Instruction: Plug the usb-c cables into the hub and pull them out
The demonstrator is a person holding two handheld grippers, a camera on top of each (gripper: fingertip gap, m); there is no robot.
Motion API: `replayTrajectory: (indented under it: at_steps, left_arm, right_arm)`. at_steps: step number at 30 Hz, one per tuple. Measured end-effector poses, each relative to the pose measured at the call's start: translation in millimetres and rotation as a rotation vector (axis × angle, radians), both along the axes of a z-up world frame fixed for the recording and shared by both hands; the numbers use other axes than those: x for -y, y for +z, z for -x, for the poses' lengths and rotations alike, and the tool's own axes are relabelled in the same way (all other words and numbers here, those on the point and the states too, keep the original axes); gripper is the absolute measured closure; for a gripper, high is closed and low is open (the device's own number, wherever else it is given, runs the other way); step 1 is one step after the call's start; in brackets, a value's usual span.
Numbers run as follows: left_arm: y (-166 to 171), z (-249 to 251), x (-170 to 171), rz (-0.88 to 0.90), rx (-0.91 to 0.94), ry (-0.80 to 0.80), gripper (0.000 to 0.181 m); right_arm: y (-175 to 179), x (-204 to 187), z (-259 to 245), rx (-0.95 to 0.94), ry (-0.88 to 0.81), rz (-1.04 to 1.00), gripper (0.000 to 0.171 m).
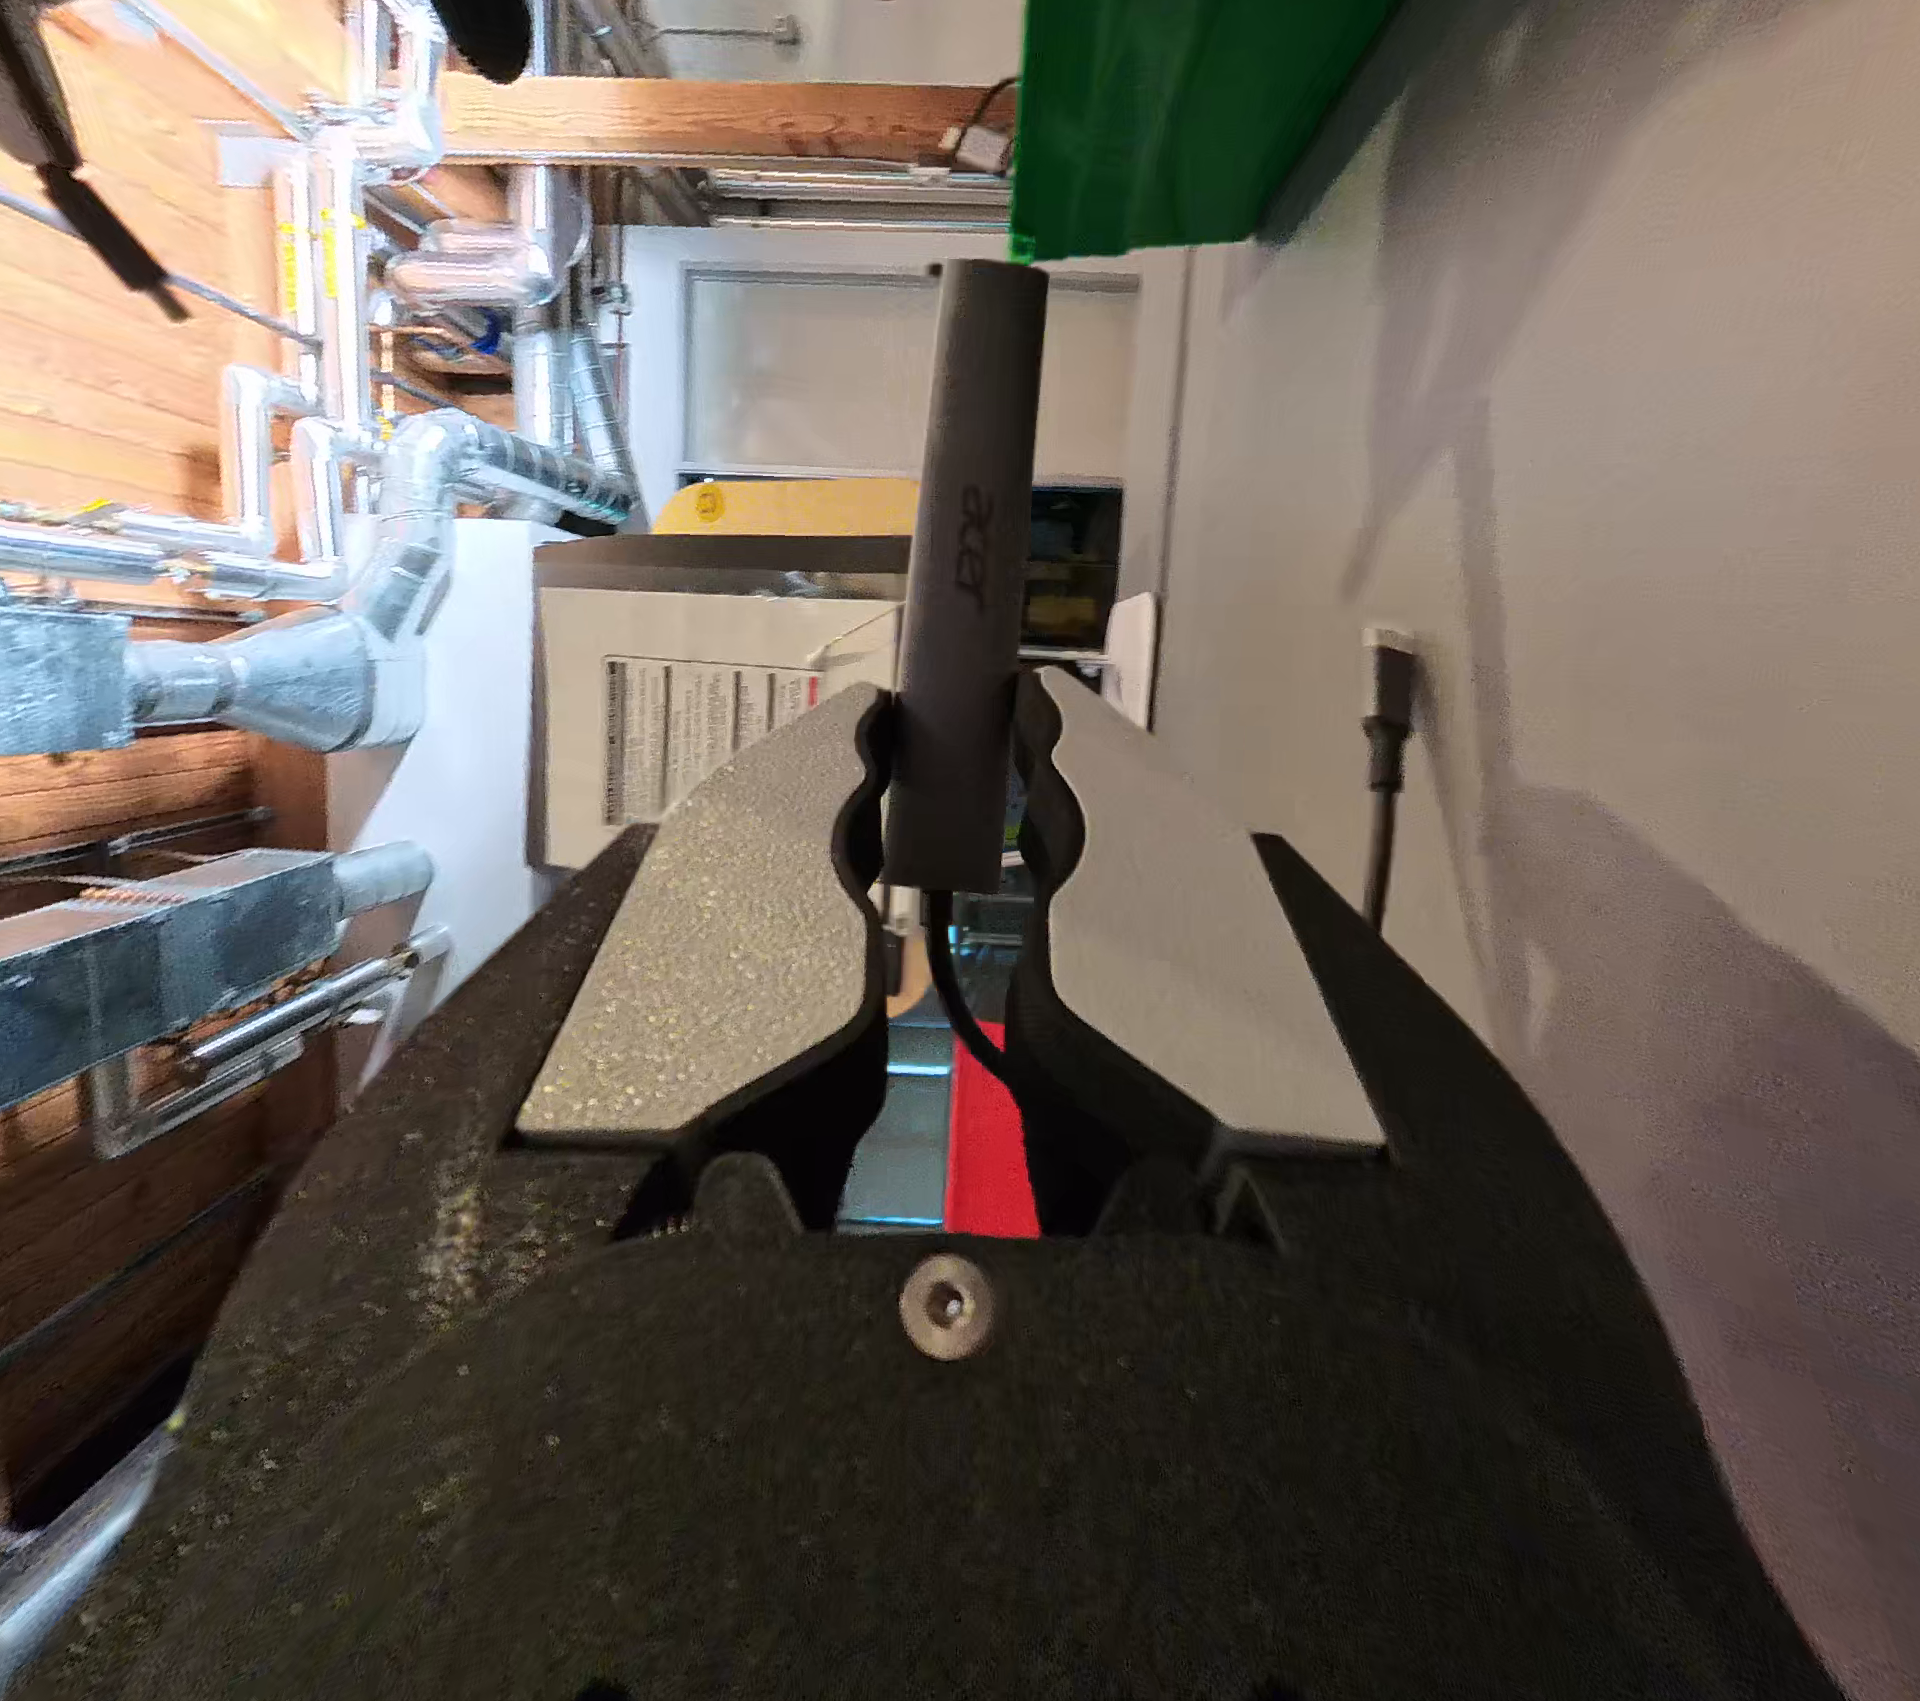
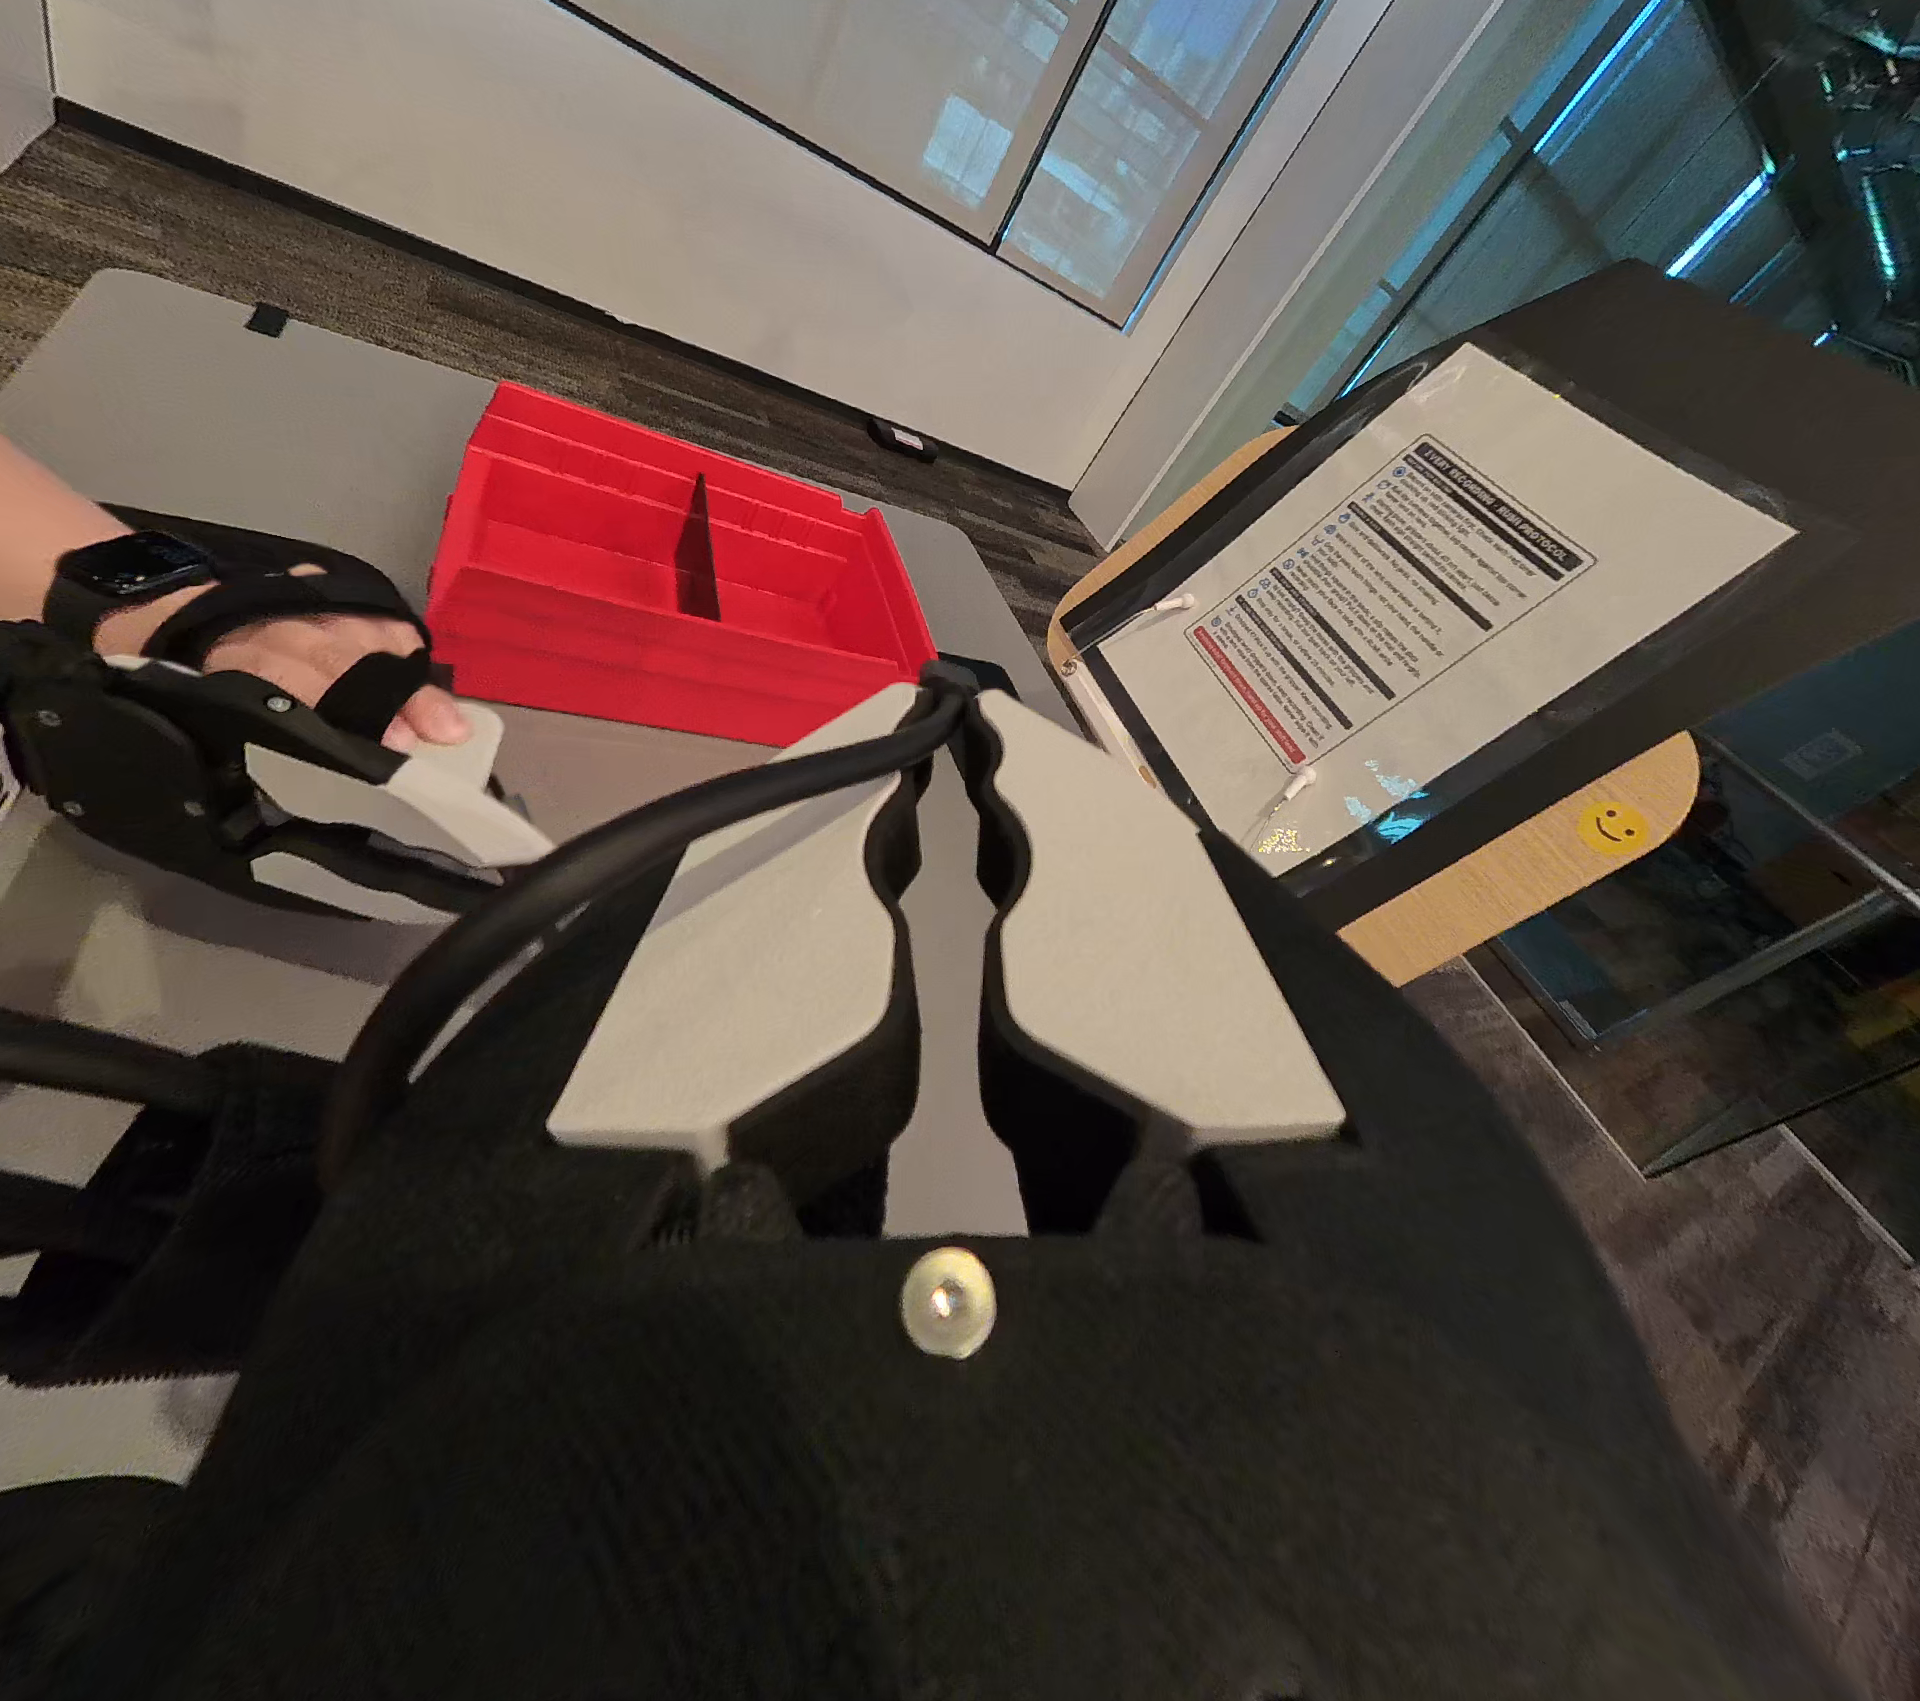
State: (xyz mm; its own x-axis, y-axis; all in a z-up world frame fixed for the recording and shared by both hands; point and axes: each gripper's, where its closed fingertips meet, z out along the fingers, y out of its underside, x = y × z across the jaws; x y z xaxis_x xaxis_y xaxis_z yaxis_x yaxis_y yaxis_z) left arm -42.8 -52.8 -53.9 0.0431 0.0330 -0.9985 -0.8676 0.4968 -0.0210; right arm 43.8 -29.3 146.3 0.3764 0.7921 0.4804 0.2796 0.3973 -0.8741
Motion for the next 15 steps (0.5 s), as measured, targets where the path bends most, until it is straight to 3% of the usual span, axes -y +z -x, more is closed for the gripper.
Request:
replayTrajectory:
  at_steps: [5,15]
  left_arm:
    - [-23.1,-7.4,18.9,0.032,-0.072,-0.056,0.16]
    - [-60.9,-20.1,45.3,-0.125,-0.422,-0.229,0.16]
  right_arm:
    - [5.6,4.9,-4.4,-0.031,0.016,-0.014,0.165]
    - [11.8,9.2,-12.3,-0.072,0.031,-0.029,0.165]
